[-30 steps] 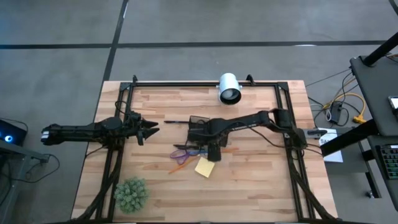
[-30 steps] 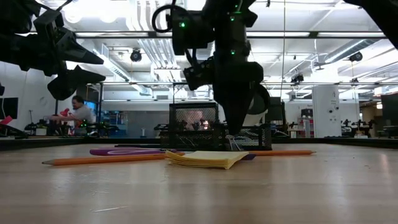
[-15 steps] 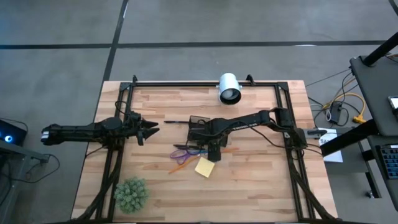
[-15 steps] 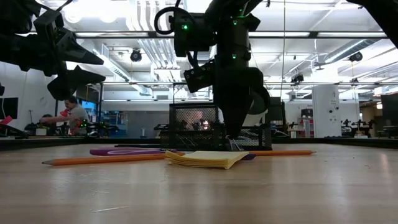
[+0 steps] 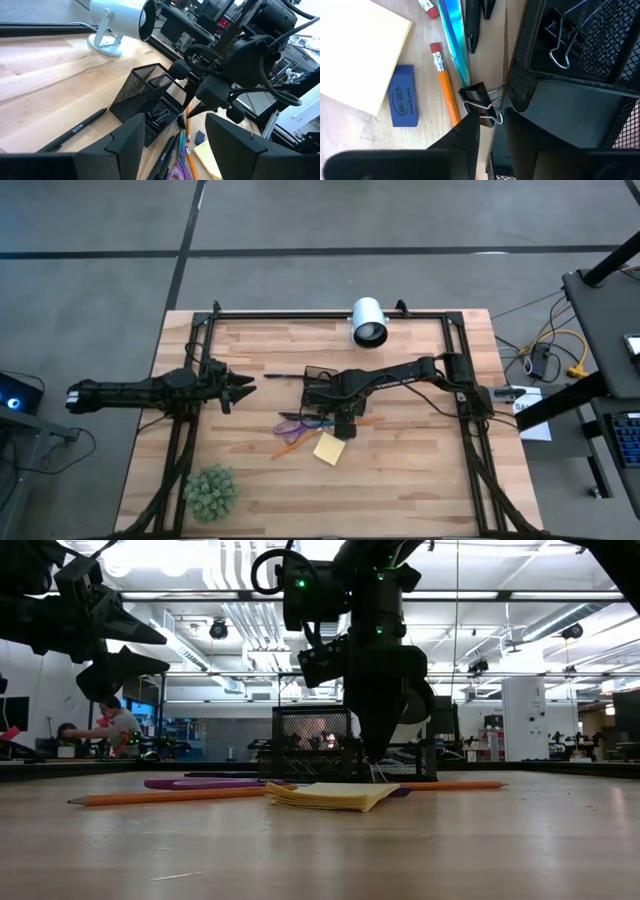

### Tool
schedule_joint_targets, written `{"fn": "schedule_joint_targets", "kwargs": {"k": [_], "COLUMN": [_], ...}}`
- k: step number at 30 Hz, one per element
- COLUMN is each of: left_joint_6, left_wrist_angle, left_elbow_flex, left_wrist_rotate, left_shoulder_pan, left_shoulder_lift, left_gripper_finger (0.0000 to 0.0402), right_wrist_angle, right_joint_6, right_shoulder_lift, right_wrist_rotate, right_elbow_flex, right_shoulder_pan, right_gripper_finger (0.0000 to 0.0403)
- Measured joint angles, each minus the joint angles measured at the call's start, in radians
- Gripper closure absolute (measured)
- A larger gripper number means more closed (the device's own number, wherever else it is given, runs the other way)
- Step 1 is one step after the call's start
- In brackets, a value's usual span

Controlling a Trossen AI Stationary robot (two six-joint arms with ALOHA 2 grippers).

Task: Pick and place office supplies into organizer
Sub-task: Put the black binder clip into the black mesh organizer

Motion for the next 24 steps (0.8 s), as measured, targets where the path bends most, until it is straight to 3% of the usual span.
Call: {"fn": "schedule_joint_targets", "kwargs": {"k": [11, 18, 24], "left_joint_6": [0.000, 0.000, 0.000], "left_wrist_angle": [0.000, 0.001, 0.001], "left_elbow_flex": [0.000, 0.002, 0.004], "left_wrist_rotate": [0.000, 0.000, 0.000], "left_shoulder_pan": [0.000, 0.000, 0.000], "left_shoulder_lift": [0.000, 0.000, -0.001], "left_gripper_finger": [0.0207, 0.0207, 0.0207], "right_wrist_angle": [-0.067, -0.130, -0.161], "right_joint_6": [-0.007, 0.067, 0.113], "right_shoulder_lift": [-0.005, -0.048, -0.068], "right_wrist_rotate": [-0.009, -0.015, -0.129], "right_elbow_flex": [-0.002, 0.021, 0.025], "right_shoulder_pan": [0.016, 0.058, 0.053], "right_gripper_finger": [0.0388, 0.0394, 0.0395]}}
